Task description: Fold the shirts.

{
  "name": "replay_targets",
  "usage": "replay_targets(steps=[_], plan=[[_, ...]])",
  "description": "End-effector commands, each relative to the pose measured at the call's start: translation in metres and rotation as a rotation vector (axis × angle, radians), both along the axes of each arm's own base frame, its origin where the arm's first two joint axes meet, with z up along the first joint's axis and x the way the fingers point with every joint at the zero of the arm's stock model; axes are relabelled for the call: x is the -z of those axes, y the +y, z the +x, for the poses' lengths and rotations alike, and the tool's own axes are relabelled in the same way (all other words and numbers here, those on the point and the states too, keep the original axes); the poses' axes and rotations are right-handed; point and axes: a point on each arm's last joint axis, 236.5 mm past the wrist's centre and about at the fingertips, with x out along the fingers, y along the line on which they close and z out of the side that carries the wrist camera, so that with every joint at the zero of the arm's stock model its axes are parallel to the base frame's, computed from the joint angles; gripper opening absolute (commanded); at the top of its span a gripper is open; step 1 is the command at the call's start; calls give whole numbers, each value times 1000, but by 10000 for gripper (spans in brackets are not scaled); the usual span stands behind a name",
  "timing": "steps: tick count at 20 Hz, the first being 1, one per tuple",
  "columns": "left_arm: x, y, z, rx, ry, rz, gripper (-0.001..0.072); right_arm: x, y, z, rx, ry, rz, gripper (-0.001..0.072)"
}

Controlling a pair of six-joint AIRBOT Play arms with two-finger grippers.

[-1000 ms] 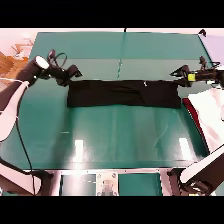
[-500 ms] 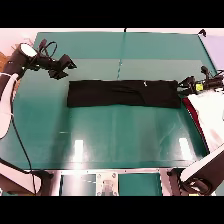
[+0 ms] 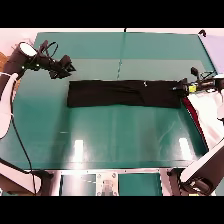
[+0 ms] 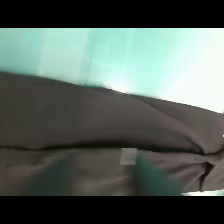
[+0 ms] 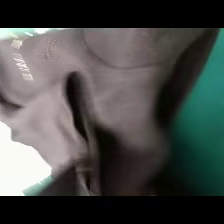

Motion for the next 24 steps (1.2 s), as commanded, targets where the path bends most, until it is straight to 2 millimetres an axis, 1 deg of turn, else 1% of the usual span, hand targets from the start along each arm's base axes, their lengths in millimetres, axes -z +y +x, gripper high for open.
replay_targets(steps=[1,2,4,5,6,7,9,10,11,13,15,16,17,19,20,22,24], plan=[[-11,-14,-1,65,-46,-43,23,-4,17,5,-34,-18,7,46],[-16,-22,-1,91,-67,-65,23,-5,19,6,-35,-18,6,14],[-17,-38,-4,131,-81,-67,22,-11,20,11,-23,-14,-1,13],[-15,-49,-7,155,-86,-52,22,-18,19,14,-15,-19,-7,12],[-13,-62,-10,187,-98,-31,22,-29,19,17,-16,-38,-18,12],[-10,-80,-13,220,-112,-19,23,-42,20,20,-22,-64,-31,12],[0,-123,-18,273,-132,-17,22,-76,28,21,-41,-103,-51,12],[7,-146,-21,295,-144,-17,22,-95,36,19,-56,-121,-59,12],[18,-172,-25,315,-156,-16,22,-115,45,15,-75,-135,-59,13],[44,-225,-36,351,-173,-21,22,-155,69,5,-126,-179,-73,13],[69,-270,-50,363,-174,-47,22,-191,90,-3,-165,-235,-92,13],[77,-291,-55,347,-168,-84,23,-209,103,-7,-182,-268,-98,13],[83,-305,-59,326,-161,-115,22,-227,116,-11,-203,-309,-93,13],[92,-325,-65,300,-159,-147,23,-255,141,-16,-234,-380,-72,13],[95,-330,-68,300,-158,-148,23,-263,151,-17,-245,-406,-73,13],[99,-333,-69,294,-147,-158,22,-268,168,-19,-274,-425,-71,13],[97,-328,-66,296,-143,-158,23,-268,179,-20,-291,-431,-68,12]])
